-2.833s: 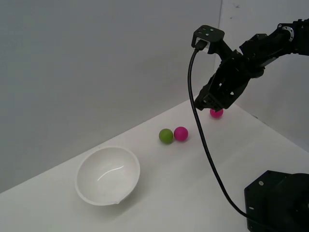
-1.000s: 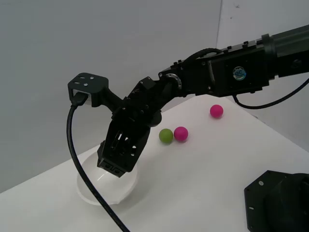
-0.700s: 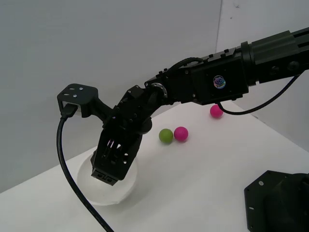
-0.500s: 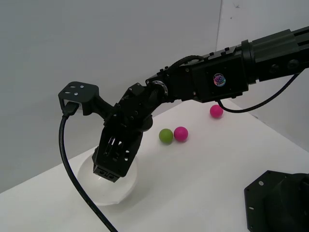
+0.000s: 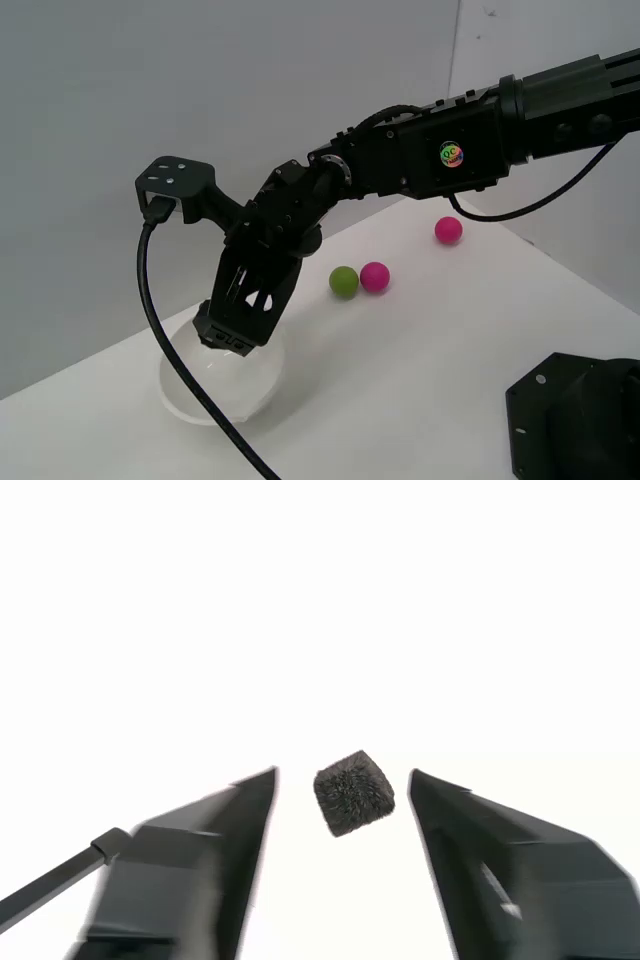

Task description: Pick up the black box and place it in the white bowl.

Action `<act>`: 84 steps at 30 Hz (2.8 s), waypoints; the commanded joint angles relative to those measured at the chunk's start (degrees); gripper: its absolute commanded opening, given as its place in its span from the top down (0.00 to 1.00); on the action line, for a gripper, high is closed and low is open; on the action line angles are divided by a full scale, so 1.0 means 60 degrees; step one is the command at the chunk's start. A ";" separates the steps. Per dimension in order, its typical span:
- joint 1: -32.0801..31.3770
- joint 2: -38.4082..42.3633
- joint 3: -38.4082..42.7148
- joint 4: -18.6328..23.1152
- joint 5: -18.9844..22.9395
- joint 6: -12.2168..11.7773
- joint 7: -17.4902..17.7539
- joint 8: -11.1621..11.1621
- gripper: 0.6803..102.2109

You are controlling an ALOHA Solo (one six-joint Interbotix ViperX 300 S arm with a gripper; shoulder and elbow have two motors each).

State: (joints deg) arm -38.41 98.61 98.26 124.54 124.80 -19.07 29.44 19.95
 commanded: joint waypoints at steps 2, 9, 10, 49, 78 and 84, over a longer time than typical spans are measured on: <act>-0.0088 0.0176 0.0234 -0.0161 -0.0234 -0.0117 0.0000 0.0029 0.02; -0.0088 0.0161 0.0220 -0.0161 -0.0234 -0.0117 0.0088 0.0044 0.02; -0.0073 0.0161 0.0220 -0.0161 -0.0234 -0.0117 0.0146 0.0044 0.02; 0.5435 0.7705 0.7749 0.3633 0.3574 0.0278 -0.0923 0.0674 0.98; 0.8525 1.2319 1.2393 0.5889 0.5801 0.0308 0.0103 0.0205 0.98; 0.8701 1.2891 1.2964 0.5874 0.5786 0.0337 0.0703 0.0205 0.98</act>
State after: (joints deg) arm 12.83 175.34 175.34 159.70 159.79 -17.05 32.96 21.09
